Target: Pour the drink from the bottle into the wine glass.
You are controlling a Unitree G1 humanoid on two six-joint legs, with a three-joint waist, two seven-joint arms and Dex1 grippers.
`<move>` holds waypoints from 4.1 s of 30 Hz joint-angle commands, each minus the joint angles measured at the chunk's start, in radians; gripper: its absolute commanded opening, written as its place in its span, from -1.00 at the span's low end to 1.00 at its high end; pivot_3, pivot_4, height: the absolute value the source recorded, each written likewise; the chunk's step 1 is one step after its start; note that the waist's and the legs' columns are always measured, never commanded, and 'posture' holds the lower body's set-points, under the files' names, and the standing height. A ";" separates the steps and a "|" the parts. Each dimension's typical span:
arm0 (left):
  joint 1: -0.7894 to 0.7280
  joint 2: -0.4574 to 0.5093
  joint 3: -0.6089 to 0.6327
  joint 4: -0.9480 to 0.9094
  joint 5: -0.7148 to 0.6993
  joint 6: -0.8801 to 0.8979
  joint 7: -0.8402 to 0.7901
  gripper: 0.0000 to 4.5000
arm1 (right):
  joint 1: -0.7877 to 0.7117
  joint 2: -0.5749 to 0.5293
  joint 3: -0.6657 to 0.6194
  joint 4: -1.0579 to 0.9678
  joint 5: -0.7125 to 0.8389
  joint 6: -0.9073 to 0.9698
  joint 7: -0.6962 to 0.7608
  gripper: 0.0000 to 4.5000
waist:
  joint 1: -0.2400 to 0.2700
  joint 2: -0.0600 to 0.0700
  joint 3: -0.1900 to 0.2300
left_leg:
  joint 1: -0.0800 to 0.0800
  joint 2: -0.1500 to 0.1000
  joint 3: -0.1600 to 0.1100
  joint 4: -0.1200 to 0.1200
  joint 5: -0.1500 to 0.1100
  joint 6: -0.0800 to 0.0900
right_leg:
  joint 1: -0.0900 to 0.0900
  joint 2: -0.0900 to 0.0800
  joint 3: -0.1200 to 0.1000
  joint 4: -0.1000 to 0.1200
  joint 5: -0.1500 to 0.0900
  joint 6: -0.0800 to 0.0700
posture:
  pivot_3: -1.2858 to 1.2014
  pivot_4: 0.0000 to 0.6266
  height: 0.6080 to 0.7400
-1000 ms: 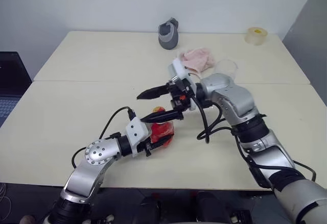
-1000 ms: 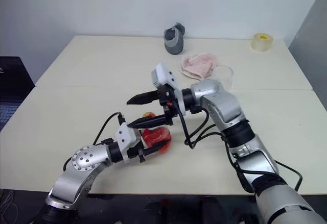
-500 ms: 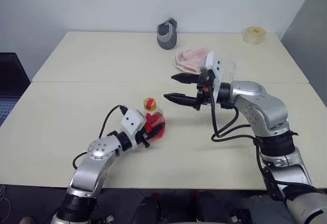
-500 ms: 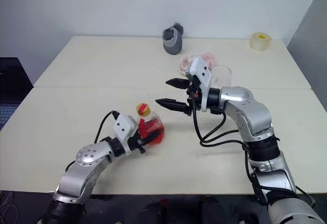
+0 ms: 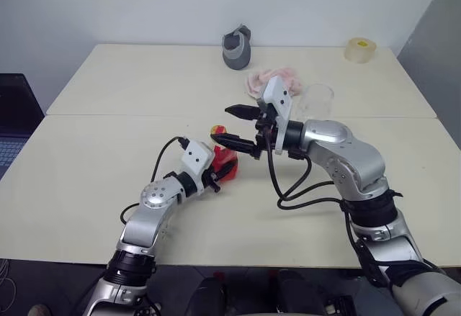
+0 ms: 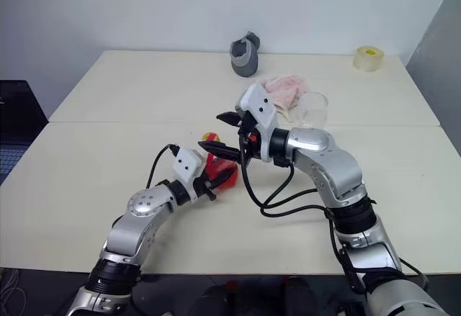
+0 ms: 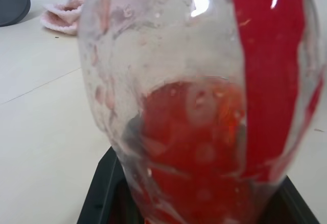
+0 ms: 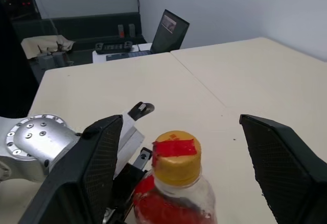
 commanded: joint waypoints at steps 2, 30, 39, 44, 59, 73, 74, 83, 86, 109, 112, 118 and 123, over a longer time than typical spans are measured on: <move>-0.011 0.002 -0.002 -0.028 0.006 -0.021 -0.018 -0.31 | -0.046 0.036 0.017 0.039 -0.051 -0.075 -0.026 0.74 | -0.001 0.000 0.000 | 0.000 0.000 0.000 0.000 0.000 0.000 | -0.001 0.000 0.000 0.000 0.000 0.000 | 0.03 -0.52 1.00; -0.022 -0.016 0.018 -0.038 0.000 0.006 -0.011 -0.31 | 0.002 0.043 -0.014 0.021 -0.015 -0.051 0.018 0.74 | 0.000 0.000 0.000 | -0.001 0.000 0.000 0.000 0.000 0.000 | -0.002 0.000 0.000 0.000 0.000 0.000 | 0.03 -0.52 1.00; -0.024 -0.010 0.021 -0.052 -0.001 0.013 -0.014 -0.31 | 0.012 0.046 -0.002 0.028 -0.016 -0.068 0.031 -0.46 | 0.000 0.000 0.000 | -0.001 0.000 0.000 0.000 0.000 0.000 | -0.002 0.000 0.001 0.000 0.000 0.000 | 0.03 -0.52 1.00; -0.026 -0.008 0.021 -0.071 -0.005 0.024 -0.016 -0.31 | 0.011 0.049 -0.001 0.031 -0.012 -0.075 0.038 -0.99 | 0.000 0.000 0.000 | -0.001 0.000 0.000 0.000 0.000 0.000 | -0.002 0.000 0.001 0.000 0.000 0.000 | 0.03 -0.52 1.00; -0.038 -0.006 0.023 -0.066 -0.005 0.022 -0.027 -0.31 | -0.023 0.043 -0.032 0.039 0.004 -0.063 0.036 0.33 | 0.000 0.000 0.000 | -0.001 0.000 0.000 0.000 0.000 0.000 | -0.002 0.000 0.001 0.000 0.000 0.000 | 0.03 -0.52 1.00; -0.040 -0.009 0.024 -0.078 -0.012 0.033 -0.026 -0.31 | 0.019 0.032 0.003 0.079 -0.058 -0.115 0.042 0.33 | 0.000 0.000 0.000 | -0.001 0.000 0.001 0.000 0.000 0.000 | -0.002 0.000 0.001 0.000 0.000 0.000 | 0.03 -0.52 1.00; -0.040 -0.009 0.024 -0.078 -0.013 0.034 -0.026 -0.31 | 0.019 0.032 0.002 0.081 -0.059 -0.116 0.043 0.33 | 0.000 0.000 0.000 | -0.001 0.000 0.001 0.000 0.000 0.000 | -0.002 0.000 0.001 0.000 0.000 0.000 | 0.03 -0.52 1.00; -0.039 -0.016 0.025 -0.077 -0.016 0.034 -0.020 -0.31 | 0.025 0.040 -0.015 0.083 -0.047 -0.122 0.056 -0.44 | 0.000 0.000 0.000 | -0.001 0.000 0.001 0.000 0.000 0.000 | -0.003 0.000 0.001 0.000 0.000 0.000 | 0.03 -0.52 1.00; -0.030 -0.014 0.023 -0.087 -0.017 0.035 -0.020 -0.31 | 0.024 0.046 -0.020 0.075 -0.040 -0.120 0.053 -0.44 | 0.000 0.000 0.000 | -0.001 0.000 0.001 0.000 0.000 0.000 | -0.003 0.000 0.001 0.000 0.000 0.000 | 0.03 -0.52 1.00; 0.084 0.151 0.028 -0.386 -0.146 0.089 -0.171 -0.31 | -0.235 0.041 0.048 0.246 0.058 -0.196 0.589 -0.44 | -0.002 0.000 0.001 | -0.001 0.001 0.001 -0.001 -0.001 0.003 | -0.003 0.000 0.001 0.000 0.000 0.000 | 0.03 -0.52 1.00; 0.093 0.150 0.032 -0.391 -0.142 0.088 -0.160 -0.31 | -0.232 0.032 0.029 0.248 0.056 -0.185 0.571 0.00 | -0.002 0.000 0.001 | -0.001 0.001 0.001 -0.001 -0.001 0.002 | -0.003 0.000 0.001 0.000 0.000 0.000 | 0.03 -0.52 1.00; 0.109 0.110 0.074 -0.363 -0.114 0.118 -0.048 -0.31 | -0.146 -0.044 -0.038 0.173 0.032 -0.158 0.445 0.60 | 0.003 0.000 0.001 | -0.002 0.001 0.000 0.000 -0.001 0.002 | -0.003 0.000 0.001 0.000 0.000 0.000 | 0.03 -0.52 1.00; 0.075 0.048 0.072 -0.318 -0.070 0.114 0.054 -0.31 | -0.083 -0.051 -0.079 0.117 -0.006 -0.154 0.260 0.60 | 0.001 0.000 0.001 | -0.002 0.001 0.001 0.000 -0.001 0.002 | -0.003 -0.001 0.001 0.001 0.000 0.000 | 0.03 -0.52 1.00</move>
